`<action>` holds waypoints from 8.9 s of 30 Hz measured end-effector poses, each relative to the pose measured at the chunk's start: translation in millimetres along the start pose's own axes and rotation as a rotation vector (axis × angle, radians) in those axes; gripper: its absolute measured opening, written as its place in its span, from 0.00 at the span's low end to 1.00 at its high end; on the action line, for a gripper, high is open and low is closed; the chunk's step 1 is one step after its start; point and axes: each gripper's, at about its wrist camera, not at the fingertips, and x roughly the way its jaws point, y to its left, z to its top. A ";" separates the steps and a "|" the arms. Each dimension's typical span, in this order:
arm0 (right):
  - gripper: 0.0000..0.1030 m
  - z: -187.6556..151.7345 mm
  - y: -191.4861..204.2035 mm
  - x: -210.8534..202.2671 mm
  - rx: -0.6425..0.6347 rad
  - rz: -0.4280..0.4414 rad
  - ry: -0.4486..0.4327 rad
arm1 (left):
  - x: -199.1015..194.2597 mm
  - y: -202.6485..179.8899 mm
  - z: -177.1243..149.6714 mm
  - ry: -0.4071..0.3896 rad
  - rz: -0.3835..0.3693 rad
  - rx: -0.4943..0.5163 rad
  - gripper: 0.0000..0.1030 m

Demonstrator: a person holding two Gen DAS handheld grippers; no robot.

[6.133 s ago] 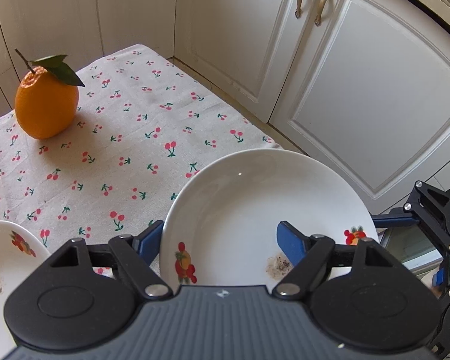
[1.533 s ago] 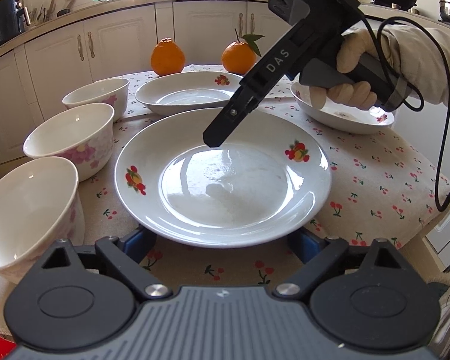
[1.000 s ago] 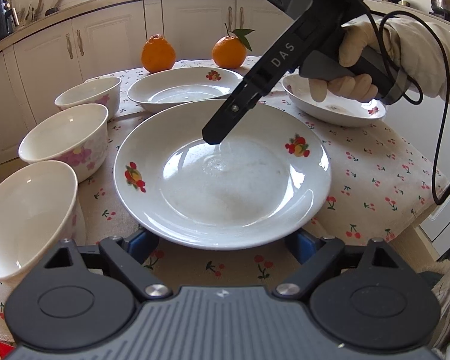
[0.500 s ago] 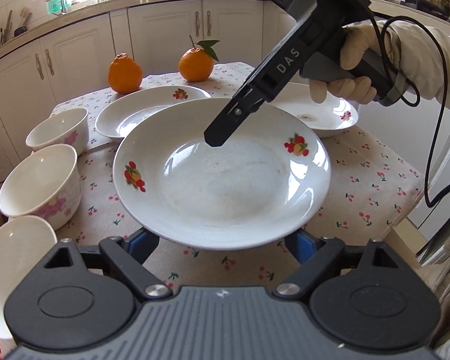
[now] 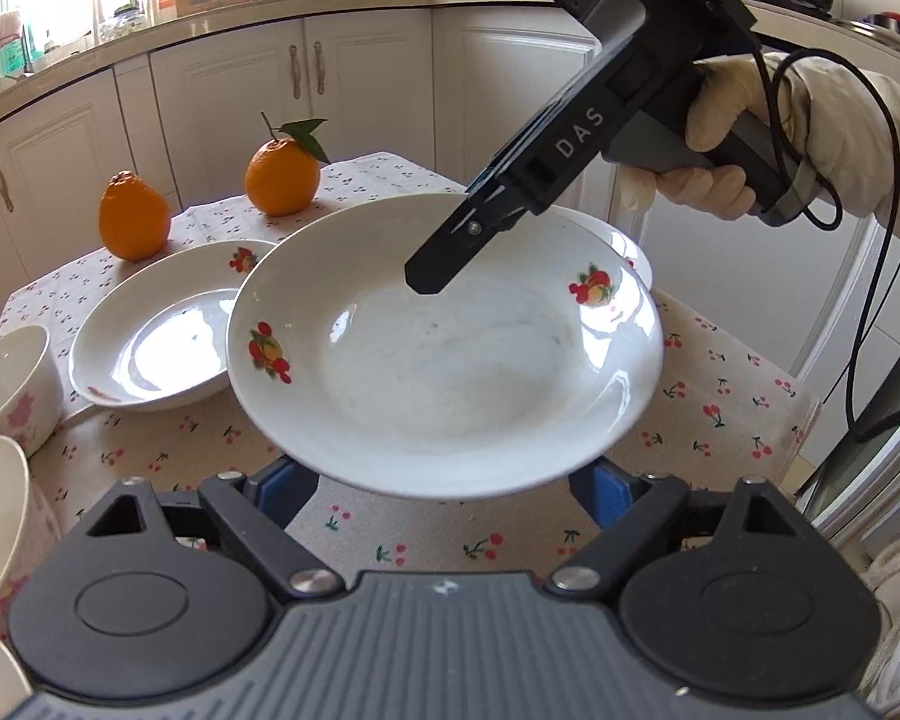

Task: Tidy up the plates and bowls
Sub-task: 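Lift the flower-print plate with the right gripper and carry it toward the stained plate, then lower the held plate onto the stained plate with the right gripper, then open the right gripper and withdraw it from the stacked plates, then move the right gripper to the white flower-rim plate and grasp its rim, then lift the flower-rim plate with the right gripper and carry it toward the plate stack, then lower the held plate onto the plate stack with the right gripper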

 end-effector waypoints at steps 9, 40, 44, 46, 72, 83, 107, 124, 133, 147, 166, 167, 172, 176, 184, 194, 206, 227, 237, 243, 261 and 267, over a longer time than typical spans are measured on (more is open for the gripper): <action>0.79 -16.6 -34.6 -18.8 0.062 -0.074 -0.023 | 33.3 -10.2 22.1 0.001 -0.067 0.033 0.87; 0.80 -55.3 -90.4 -31.1 0.219 -0.157 -0.061 | 88.2 -19.8 52.5 0.016 -0.113 0.071 0.88; 0.80 -59.6 -89.7 -35.9 0.231 -0.166 -0.061 | 89.7 -19.8 52.0 0.017 -0.130 0.065 0.88; 0.80 -61.8 -88.3 -38.7 0.234 -0.172 -0.061 | 89.7 -19.5 52.0 0.016 -0.136 0.058 0.88; 0.86 -72.2 -63.9 -54.2 0.259 -0.268 -0.046 | 80.1 -19.7 46.8 -0.037 -0.137 0.062 0.90; 0.92 -83.7 -45.8 -56.1 0.259 -0.354 -0.008 | 49.3 -16.0 38.8 -0.107 -0.108 0.039 0.90; 1.00 -50.9 53.3 -31.6 0.024 -0.320 -0.104 | 57.4 59.3 -5.4 0.009 0.400 -0.293 0.99; 1.00 14.9 26.1 12.1 -0.122 -0.251 -0.027 | 86.1 84.8 1.0 -0.012 0.409 -0.383 1.00; 1.00 60.3 14.0 49.1 -0.238 -0.181 0.021 | 88.6 87.0 4.3 -0.011 0.429 -0.399 0.99; 1.00 125.5 -19.5 102.2 -0.283 -0.025 0.055 | 84.8 90.2 6.0 -0.025 0.429 -0.384 0.82; 0.65 167.5 -58.8 175.8 -0.247 0.161 0.145 | 84.4 96.8 8.3 -0.037 0.402 -0.402 0.79; 0.63 167.7 -58.8 177.2 -0.247 0.175 0.149 | 84.7 97.1 8.4 -0.036 0.401 -0.401 0.79; 0.62 168.1 -58.7 180.7 -0.245 0.200 0.159 | 85.6 97.4 8.9 -0.033 0.402 -0.397 0.79; 0.62 167.4 -62.5 178.9 -0.225 0.219 0.160 | 85.7 97.8 8.5 -0.032 0.398 -0.392 0.78; 0.63 162.2 -62.2 169.2 -0.209 0.225 0.162 | 83.9 98.3 8.3 -0.011 0.401 -0.349 0.78; 0.63 152.7 -53.3 146.8 -0.197 0.216 0.152 | 70.0 89.3 9.3 0.001 0.387 -0.275 0.78; 0.66 130.1 -34.8 101.6 -0.173 0.191 0.103 | 41.6 66.1 14.2 -0.006 0.338 -0.230 0.78; 0.67 63.2 -26.9 20.9 -0.086 0.097 0.024 | 21.7 16.7 20.9 -0.013 0.218 -0.122 0.78; 0.67 23.7 -37.9 -15.0 -0.012 0.034 -0.012 | 30.4 -7.6 29.3 -0.007 0.132 -0.044 0.78; 0.67 0.6 -50.7 -32.1 0.041 -0.003 -0.027 | 41.3 -21.2 35.9 0.000 0.081 0.004 0.78; 0.67 -41.0 -81.2 -49.3 0.145 -0.063 -0.036 | 68.2 -37.4 48.1 0.013 0.002 0.045 0.78; 0.67 -46.5 -86.7 -50.6 0.155 -0.075 -0.030 | 73.6 -39.7 51.5 0.018 0.000 0.059 0.78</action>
